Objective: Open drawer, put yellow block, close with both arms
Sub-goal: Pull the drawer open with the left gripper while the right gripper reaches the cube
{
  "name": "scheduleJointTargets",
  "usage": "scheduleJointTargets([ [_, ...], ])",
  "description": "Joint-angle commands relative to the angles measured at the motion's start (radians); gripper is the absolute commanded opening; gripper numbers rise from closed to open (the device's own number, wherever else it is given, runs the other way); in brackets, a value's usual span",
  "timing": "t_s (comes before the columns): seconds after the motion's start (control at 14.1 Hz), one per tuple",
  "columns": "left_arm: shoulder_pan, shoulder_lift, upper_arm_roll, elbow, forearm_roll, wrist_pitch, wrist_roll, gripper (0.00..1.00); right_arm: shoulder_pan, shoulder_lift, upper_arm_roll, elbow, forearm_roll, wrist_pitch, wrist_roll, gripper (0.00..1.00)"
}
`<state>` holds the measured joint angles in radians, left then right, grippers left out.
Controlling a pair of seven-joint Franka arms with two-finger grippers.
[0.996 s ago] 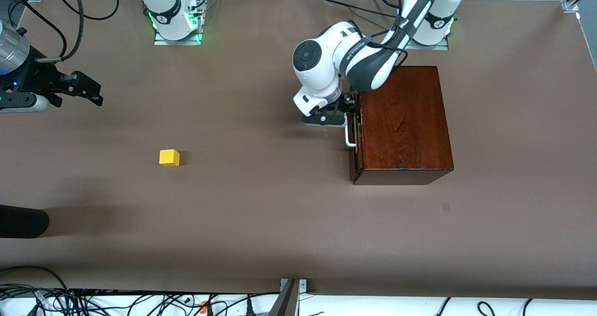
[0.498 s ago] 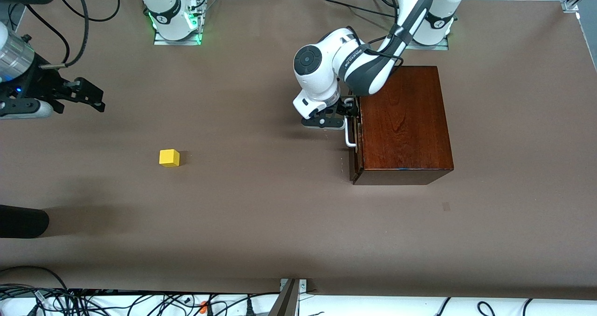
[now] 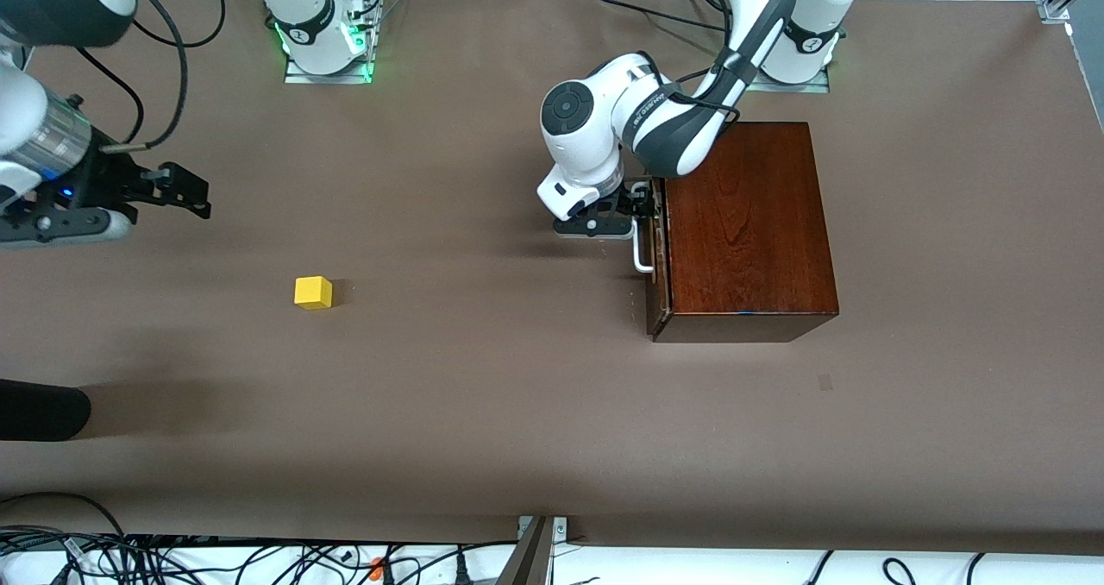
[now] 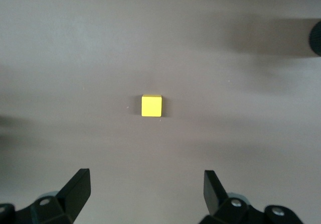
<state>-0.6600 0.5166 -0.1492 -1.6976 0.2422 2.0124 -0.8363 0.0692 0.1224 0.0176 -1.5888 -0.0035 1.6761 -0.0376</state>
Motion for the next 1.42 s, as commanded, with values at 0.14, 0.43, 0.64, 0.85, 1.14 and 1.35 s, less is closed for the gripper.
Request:
scheduleJointTargets([
  [0.14,-0.049,0.063,0.003,0.064,0.023,0.069,-0.086,1.00,0.026,0.071,0.004,-0.057,-0.015,0.041,-0.024,1.00],
  [0.43,-0.059,0.103,0.002,0.136,0.009,0.069,-0.110,1.00,0.023,0.124,-0.001,-0.163,-0.013,0.216,-0.022,1.00],
  [0.64,-0.073,0.128,0.002,0.182,0.008,0.069,-0.125,1.00,0.021,0.195,-0.002,-0.203,-0.012,0.361,-0.024,1.00],
  [0.85,-0.079,0.144,0.000,0.211,0.005,0.069,-0.133,1.00,0.017,0.282,-0.005,-0.207,-0.010,0.440,-0.035,1.00],
  [1.14,-0.084,0.138,0.000,0.256,0.019,0.054,-0.126,1.00,0.015,0.365,-0.005,-0.230,-0.004,0.566,-0.035,1.00],
  [1.35,-0.092,0.148,0.000,0.259,0.011,0.057,-0.135,1.00,0.015,0.382,-0.004,-0.278,0.002,0.629,-0.033,1.00],
])
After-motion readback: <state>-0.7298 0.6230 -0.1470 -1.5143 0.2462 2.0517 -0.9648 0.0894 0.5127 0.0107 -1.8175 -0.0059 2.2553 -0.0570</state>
